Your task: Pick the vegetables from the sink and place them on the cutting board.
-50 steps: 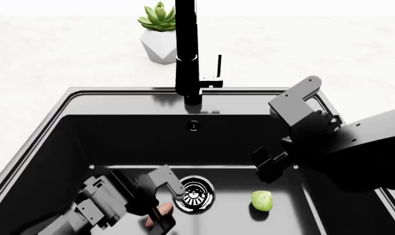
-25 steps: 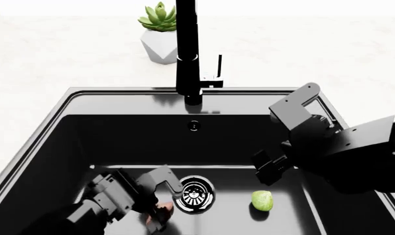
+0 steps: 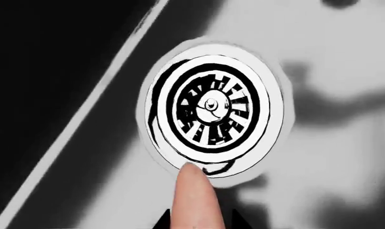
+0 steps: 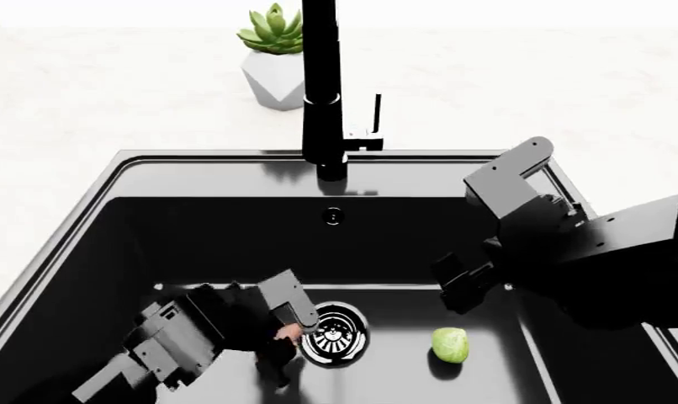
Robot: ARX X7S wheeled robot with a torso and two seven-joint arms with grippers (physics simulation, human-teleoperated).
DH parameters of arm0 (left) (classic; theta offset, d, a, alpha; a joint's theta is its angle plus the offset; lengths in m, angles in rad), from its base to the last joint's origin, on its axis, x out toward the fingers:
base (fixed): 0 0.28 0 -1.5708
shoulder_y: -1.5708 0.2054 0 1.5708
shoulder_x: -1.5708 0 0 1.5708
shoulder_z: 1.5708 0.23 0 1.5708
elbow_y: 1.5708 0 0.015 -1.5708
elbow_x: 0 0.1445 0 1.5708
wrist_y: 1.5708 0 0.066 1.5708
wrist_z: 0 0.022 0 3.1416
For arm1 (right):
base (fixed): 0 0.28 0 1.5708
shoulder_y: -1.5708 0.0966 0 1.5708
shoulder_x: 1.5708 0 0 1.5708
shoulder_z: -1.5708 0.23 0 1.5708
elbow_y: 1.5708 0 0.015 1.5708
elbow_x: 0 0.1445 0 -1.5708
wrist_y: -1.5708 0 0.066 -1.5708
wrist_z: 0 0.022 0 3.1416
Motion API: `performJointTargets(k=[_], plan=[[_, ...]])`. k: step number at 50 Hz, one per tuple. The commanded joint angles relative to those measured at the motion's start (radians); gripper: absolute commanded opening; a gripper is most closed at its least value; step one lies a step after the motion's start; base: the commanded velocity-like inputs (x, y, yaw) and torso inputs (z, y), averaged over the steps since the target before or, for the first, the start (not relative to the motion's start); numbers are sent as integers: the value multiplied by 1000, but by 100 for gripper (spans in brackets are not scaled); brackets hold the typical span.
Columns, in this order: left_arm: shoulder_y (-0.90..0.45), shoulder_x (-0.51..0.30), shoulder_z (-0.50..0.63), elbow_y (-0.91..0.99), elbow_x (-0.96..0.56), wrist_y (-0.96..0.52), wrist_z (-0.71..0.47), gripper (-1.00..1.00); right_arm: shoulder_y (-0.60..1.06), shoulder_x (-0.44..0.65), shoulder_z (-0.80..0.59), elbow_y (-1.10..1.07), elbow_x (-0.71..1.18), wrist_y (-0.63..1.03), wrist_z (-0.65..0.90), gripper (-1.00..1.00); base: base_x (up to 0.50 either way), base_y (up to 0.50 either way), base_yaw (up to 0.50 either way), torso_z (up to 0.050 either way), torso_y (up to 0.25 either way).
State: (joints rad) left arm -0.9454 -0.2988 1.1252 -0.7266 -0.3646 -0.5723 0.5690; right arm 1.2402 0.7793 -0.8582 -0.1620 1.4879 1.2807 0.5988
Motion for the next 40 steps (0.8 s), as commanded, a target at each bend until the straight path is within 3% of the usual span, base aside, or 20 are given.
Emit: performJointTargets(k=[1,8,14,20,40], plan=[[49,-234,-134,600,0,-95,-212,-100,36,-17,17,13,58,14,58,100,0,0,0,0,0],[70,-295,-186,729,-22,-116,-274,-100,37,-43,23,74,168,30,126,100,0,0,0,0,0],[101,-327,-264,813,-26,-129,-402,-100,27,-86,-3,164,241,44,171,100,0,0,0,0,0],[123,-352,-324,863,-2,-91,-504,-100,8,-130,-41,245,210,43,144,100,0,0,0,0,0],[142,-337,-424,833,-1,20,-596,-100,-37,-187,-77,385,69,-64,48,100,0,0,0,0,0]])
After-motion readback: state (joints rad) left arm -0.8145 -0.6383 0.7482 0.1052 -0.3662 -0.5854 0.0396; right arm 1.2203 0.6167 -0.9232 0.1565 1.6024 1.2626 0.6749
